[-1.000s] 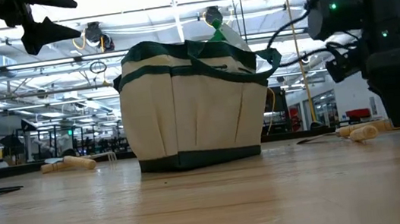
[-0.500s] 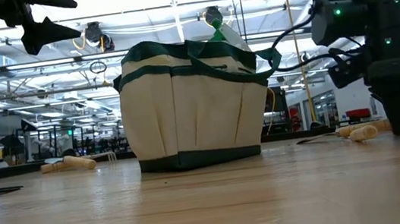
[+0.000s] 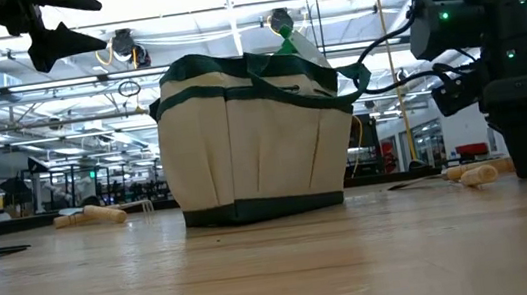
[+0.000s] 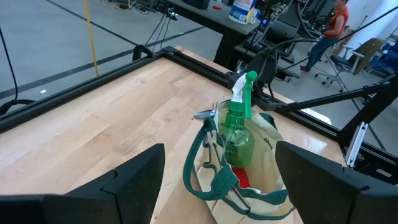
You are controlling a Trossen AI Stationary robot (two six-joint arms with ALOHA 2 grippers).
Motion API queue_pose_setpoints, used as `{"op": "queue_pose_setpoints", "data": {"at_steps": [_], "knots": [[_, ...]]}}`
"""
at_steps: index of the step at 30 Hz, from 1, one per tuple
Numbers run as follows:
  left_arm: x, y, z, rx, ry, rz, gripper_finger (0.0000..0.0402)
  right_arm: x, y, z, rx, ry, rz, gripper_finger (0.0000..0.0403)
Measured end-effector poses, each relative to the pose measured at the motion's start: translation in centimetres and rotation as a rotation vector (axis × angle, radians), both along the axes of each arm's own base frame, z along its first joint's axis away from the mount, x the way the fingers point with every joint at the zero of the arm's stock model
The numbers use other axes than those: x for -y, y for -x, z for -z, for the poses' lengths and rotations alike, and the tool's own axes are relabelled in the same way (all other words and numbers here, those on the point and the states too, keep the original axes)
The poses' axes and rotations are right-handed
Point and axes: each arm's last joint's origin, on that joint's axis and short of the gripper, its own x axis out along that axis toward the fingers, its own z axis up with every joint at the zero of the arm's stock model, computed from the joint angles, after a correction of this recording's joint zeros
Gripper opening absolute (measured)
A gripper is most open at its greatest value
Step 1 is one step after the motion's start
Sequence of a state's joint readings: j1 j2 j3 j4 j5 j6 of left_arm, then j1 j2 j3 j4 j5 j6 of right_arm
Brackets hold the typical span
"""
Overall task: Pick & Place Garden tools in Gardening bag
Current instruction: Put the right trowel into the gardening bag
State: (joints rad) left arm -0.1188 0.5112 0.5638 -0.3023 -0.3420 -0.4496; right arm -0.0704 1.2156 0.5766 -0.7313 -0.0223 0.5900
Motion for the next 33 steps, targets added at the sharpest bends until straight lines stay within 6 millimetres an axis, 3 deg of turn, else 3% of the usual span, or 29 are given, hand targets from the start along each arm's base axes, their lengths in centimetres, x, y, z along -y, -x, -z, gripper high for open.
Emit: {"op": "queue_pose_setpoints", "data": {"at_steps": [4,13,22,33], "knots": [[0.0,0.0,0.0,0.001,0.004,-0.001,0.031,0.0,0.0,0.0,0.0,-0.002,0.012,0.0061],[0.0,0.0,0.0,0.002,0.004,-0.001,0.031,0.0,-0.6,-1.0,0.031,-0.009,0.026,0.0061],[0.0,0.0,-0.2,0.02,0.003,0.0,0.031,0.2,-1.5,-6.4,0.157,0.032,0.028,0.0061],[0.0,-0.1,-0.3,0.032,0.008,-0.001,0.031,1.0,-1.7,-13.6,0.277,0.324,0.058,0.0061]]}}
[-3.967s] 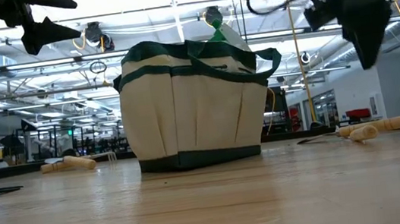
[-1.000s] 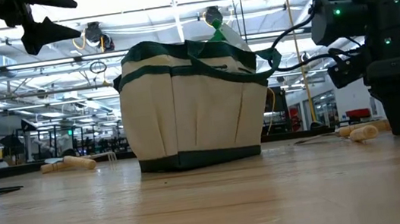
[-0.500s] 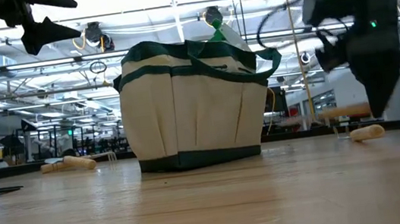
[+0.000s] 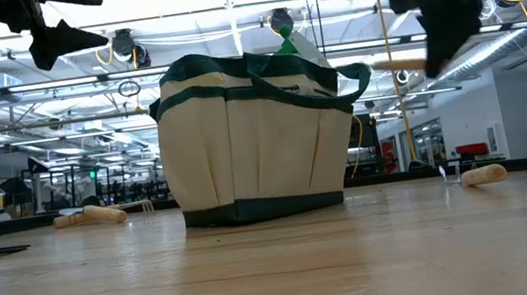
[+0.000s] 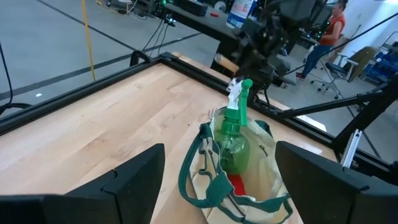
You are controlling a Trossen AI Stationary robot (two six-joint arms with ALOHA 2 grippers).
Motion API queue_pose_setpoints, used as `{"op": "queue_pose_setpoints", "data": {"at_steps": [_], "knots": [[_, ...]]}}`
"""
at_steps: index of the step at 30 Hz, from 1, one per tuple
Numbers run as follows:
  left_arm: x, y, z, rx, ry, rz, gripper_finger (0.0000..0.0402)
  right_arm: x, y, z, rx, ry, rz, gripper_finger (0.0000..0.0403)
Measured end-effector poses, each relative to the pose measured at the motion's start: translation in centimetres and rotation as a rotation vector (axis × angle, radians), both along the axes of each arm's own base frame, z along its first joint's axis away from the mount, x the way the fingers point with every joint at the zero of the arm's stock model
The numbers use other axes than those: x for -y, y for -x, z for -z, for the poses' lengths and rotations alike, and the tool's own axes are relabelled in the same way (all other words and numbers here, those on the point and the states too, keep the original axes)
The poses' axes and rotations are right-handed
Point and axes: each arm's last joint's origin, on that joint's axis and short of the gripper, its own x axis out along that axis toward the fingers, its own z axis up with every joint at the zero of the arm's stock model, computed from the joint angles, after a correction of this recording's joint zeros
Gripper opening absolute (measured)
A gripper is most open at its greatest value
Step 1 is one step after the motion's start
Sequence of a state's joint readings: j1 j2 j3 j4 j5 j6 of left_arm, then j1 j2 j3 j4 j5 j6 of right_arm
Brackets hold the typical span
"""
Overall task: Pick & Place Garden tools in Gardening bag
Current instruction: Put the right trowel into the gardening bag
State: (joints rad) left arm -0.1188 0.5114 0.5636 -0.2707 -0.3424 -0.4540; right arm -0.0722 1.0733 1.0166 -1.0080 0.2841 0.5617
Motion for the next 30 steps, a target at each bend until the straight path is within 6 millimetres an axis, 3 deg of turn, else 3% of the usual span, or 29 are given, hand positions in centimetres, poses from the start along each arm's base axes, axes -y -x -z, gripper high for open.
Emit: {"op": "queue_pose_setpoints", "data": {"at_steps": [10,17,30], "knots": [[0.0,-0.2,-1.3,0.137,0.019,-0.002,0.031,1.9,-0.9,-5.5,0.132,0.371,0.033,0.0061],[-0.1,-0.5,-2.0,0.224,0.065,-0.056,0.031,3.4,-2.4,-8.1,0.23,0.65,-0.045,0.0061],[0.1,-3.5,-1.8,0.309,0.256,-0.126,0.031,4.5,-3.7,-12.5,0.233,1.151,-0.173,0.0061]]}}
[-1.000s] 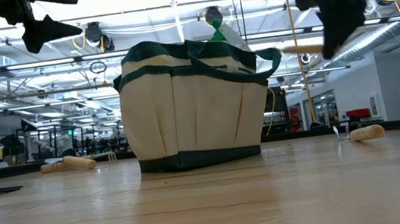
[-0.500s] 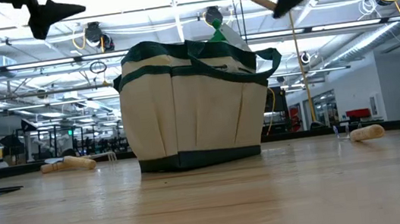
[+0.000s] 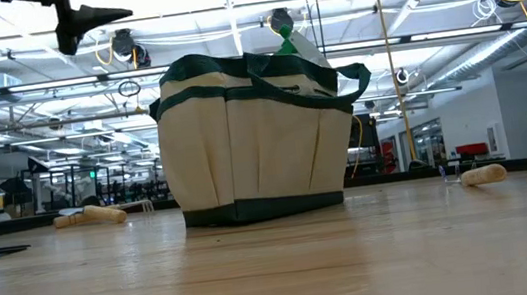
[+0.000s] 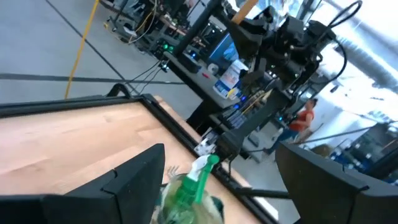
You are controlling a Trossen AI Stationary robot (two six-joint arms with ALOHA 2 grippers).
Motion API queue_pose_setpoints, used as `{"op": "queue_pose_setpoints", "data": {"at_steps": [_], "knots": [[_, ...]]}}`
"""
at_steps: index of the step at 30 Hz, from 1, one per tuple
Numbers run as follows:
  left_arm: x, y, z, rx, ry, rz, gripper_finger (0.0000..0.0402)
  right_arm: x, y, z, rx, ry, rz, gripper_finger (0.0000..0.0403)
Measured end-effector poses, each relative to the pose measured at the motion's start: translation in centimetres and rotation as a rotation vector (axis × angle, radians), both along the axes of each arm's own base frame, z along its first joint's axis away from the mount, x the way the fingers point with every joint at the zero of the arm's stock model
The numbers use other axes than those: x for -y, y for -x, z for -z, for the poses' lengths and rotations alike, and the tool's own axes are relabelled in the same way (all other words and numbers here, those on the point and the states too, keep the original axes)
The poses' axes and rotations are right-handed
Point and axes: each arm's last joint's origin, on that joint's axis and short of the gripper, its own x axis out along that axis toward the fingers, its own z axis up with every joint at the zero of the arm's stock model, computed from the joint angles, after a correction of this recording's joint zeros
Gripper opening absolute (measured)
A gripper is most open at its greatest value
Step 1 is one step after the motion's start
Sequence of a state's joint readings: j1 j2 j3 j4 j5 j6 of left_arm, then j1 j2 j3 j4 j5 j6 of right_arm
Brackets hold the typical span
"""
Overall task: Pick & Place Garden tools in Gardening bag
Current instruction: Put the right trowel into the gardening bag
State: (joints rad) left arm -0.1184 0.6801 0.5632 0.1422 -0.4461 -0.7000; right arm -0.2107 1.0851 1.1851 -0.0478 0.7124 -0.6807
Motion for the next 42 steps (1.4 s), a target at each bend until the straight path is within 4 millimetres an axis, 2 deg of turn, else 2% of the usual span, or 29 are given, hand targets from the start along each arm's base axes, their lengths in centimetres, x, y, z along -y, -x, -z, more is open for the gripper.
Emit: {"op": "queue_pose_setpoints", "data": {"at_steps": [6,11,20,30,35,42], "knots": [[0.1,-1.2,-0.5,0.102,0.053,0.004,0.031,0.0,0.0,-1.3,-0.074,0.194,0.003,0.0061],[0.2,-1.8,-1.0,0.193,0.089,0.007,0.031,-0.1,-0.1,-1.5,-0.169,0.305,-0.038,0.0061],[0.3,-2.3,-1.6,0.287,0.103,0.01,0.031,-0.5,-0.8,-1.3,-0.346,0.51,-0.183,0.0061],[-0.4,-2.6,-2.1,0.342,0.14,-0.011,0.031,-0.3,-2.2,-0.4,-0.53,0.643,-0.187,0.0067],[-0.8,-3.6,-3.6,0.358,0.14,0.028,0.031,-1.0,-3.6,0.4,-0.638,0.74,-0.22,0.0061],[-1.6,-5.5,-6.5,0.272,0.126,0.081,0.031,-1.9,-5.7,2.0,-0.819,0.85,-0.225,0.0061]]}}
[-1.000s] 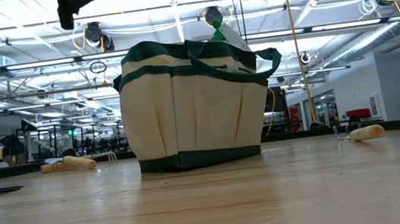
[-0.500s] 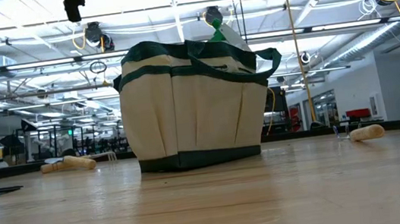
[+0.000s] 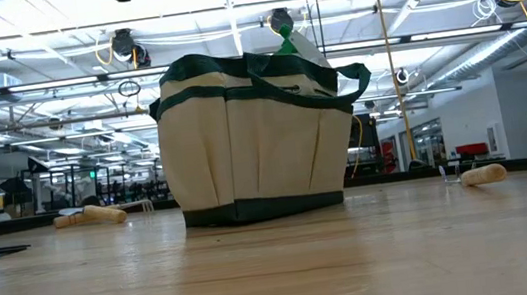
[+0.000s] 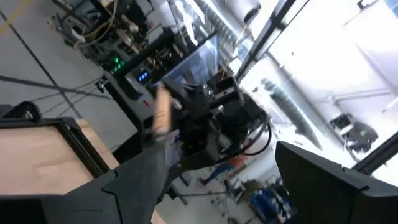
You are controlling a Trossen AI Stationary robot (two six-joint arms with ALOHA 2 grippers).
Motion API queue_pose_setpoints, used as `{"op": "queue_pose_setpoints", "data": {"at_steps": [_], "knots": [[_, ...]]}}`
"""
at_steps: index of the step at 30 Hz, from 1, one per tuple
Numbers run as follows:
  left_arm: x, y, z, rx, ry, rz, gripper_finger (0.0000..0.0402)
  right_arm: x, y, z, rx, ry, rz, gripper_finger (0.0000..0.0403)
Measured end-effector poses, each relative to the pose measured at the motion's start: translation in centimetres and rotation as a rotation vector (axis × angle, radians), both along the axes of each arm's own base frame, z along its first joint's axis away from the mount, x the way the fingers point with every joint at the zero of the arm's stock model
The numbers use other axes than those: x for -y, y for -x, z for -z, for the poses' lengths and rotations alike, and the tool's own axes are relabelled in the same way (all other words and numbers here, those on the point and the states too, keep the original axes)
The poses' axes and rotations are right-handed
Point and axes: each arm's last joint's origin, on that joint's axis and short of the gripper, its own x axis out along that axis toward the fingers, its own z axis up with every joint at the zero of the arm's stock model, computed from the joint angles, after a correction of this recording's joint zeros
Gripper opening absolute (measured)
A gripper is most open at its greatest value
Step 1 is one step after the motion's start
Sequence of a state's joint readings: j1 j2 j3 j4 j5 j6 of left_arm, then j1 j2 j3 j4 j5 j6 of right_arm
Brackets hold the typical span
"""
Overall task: Pick & Place Garden tools in Gardening bag
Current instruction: Put the right trowel into the gardening bag
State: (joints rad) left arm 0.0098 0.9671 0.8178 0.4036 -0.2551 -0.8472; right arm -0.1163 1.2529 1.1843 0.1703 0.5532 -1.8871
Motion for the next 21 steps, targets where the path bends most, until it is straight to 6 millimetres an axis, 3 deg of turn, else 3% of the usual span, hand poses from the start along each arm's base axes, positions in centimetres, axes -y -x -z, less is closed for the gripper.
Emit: {"op": "queue_pose_setpoints", "data": {"at_steps": [9,21], "knots": [[-1.6,-2.3,-2.7,-0.191,0.0,0.064,0.031,-1.4,-1.8,1.0,-0.067,0.096,-0.056,0.0061],[-4.0,-6.7,-3.2,-0.349,0.069,0.257,0.031,-3.8,-2.3,1.3,-0.082,0.117,-0.14,0.0061]]}}
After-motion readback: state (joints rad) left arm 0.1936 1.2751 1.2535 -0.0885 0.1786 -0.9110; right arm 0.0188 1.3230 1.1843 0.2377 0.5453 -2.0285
